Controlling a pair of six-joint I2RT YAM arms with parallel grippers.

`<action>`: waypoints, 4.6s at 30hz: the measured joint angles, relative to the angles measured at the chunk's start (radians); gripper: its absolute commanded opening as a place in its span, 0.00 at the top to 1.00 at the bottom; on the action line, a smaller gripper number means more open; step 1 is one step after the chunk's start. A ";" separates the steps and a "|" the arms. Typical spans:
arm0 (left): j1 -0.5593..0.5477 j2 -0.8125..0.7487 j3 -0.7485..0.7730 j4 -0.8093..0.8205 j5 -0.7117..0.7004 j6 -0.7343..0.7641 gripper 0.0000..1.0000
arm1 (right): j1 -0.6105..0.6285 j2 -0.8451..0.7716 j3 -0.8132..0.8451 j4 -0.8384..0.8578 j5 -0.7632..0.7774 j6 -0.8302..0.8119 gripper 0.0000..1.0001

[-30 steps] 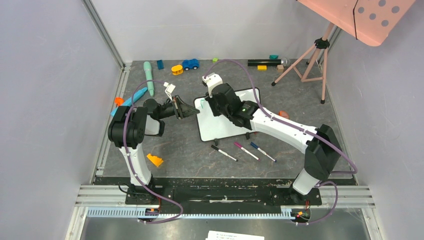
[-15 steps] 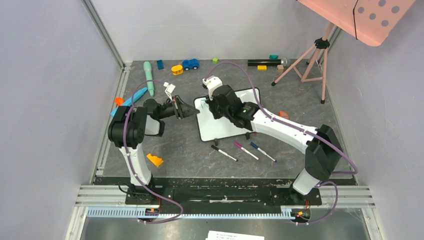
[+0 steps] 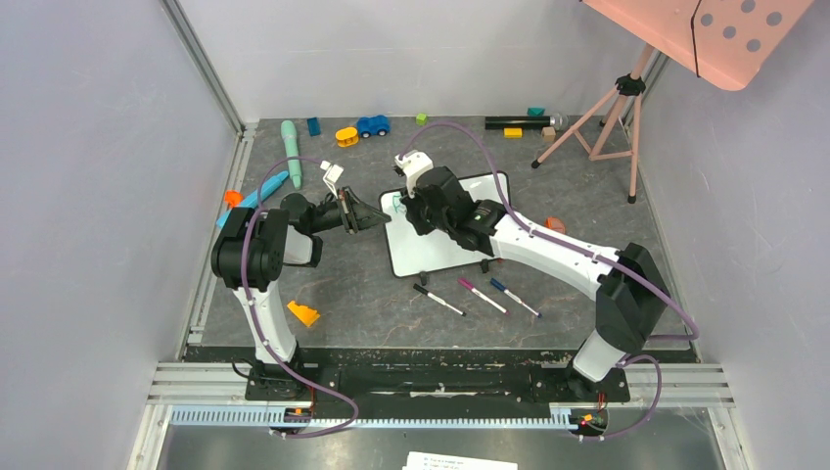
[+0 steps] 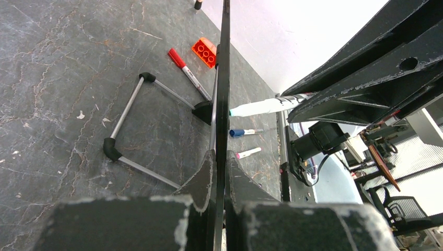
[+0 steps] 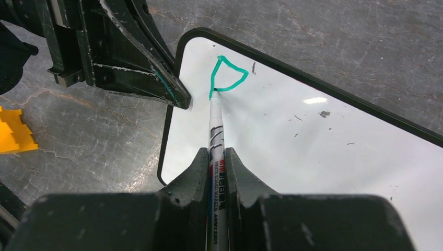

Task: Write a sentence on the whiteboard

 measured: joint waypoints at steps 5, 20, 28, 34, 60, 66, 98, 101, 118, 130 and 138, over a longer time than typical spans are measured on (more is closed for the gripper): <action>0.000 0.000 0.000 0.000 0.000 0.000 0.98 | 0.000 0.004 0.000 0.003 -0.013 0.002 1.00; 0.000 0.000 0.000 -0.001 -0.004 0.010 0.98 | 0.003 -0.001 0.000 -0.002 0.037 0.008 1.00; 0.000 0.000 0.000 -0.001 -0.003 0.010 0.98 | 0.002 -0.019 -0.014 -0.008 0.075 0.008 1.00; 0.000 0.000 0.000 -0.001 -0.003 0.010 0.98 | 0.001 -0.033 -0.036 -0.007 0.088 0.008 1.00; 0.000 -0.002 -0.003 0.000 -0.002 0.011 0.98 | -0.006 -0.071 -0.110 -0.005 0.032 0.008 1.00; 0.000 -0.004 -0.003 0.000 -0.001 0.011 0.98 | -0.006 -0.067 -0.110 0.003 0.012 0.008 1.00; 0.000 -0.004 -0.003 -0.001 -0.004 0.018 0.98 | -0.005 0.013 0.002 0.008 -0.052 0.007 1.00; 0.000 -0.004 -0.003 -0.001 -0.004 0.018 0.98 | -0.005 0.014 0.005 0.006 -0.047 0.006 1.00; 0.000 -0.004 -0.003 -0.002 -0.004 0.018 0.98 | -0.004 -0.005 -0.044 0.028 -0.052 0.010 1.00; 0.000 -0.004 -0.004 -0.002 -0.003 0.018 0.98 | 0.001 -0.021 -0.080 0.029 -0.067 0.016 1.00; 0.000 -0.006 -0.004 0.000 0.001 0.018 0.98 | -0.002 -0.064 -0.080 0.022 -0.075 0.012 1.00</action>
